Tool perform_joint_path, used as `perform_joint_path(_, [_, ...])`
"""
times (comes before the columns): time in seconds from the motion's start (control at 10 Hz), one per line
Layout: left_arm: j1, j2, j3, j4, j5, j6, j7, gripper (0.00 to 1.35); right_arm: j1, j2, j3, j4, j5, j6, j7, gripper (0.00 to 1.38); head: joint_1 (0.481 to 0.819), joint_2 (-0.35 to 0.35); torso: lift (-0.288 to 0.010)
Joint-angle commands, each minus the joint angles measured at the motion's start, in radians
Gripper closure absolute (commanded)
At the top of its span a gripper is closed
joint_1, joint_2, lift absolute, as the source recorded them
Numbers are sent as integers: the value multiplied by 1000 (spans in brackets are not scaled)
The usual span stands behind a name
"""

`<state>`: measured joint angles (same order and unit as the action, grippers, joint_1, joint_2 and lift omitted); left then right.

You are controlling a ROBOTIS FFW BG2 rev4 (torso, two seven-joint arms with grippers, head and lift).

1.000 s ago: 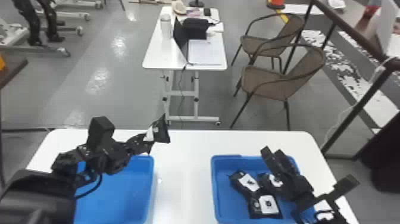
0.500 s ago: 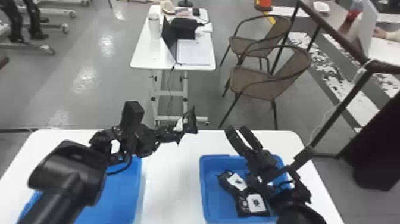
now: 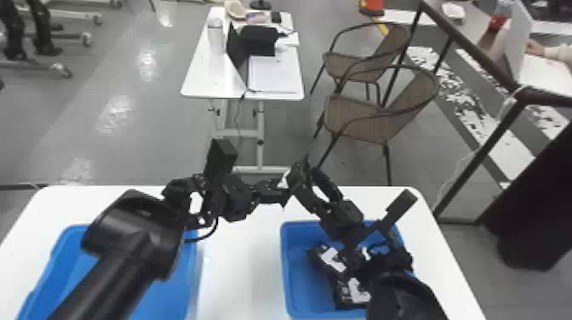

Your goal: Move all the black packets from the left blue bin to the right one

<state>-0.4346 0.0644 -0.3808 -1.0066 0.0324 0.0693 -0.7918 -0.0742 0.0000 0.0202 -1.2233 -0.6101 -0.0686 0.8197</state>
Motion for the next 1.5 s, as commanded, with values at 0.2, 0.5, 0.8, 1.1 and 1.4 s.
perform_joint_path(0.2, [-9,-18,-52,3,78,15,-9,1159,-16,1,9,10,62,0,-54,252,695,-139,0])
perform_joint_path(0.5, [-7,-18,-58,2,106,17,-15,1159,36,1,-19,-33,110,-48,-186,1277,695,-168,0])
perform_joint_path(0.8, [-1,-15,-50,-6,124,9,-17,1076,44,1,-48,-30,115,-86,-195,1277,695,-203,0])
perform_joint_path(1.1, [99,11,69,-116,107,87,17,291,47,1,-77,-12,93,-105,-195,1277,695,-203,0])
perform_joint_path(1.4, [257,107,197,-326,152,176,60,157,86,1,-143,-7,52,-106,-194,1277,695,-166,0])
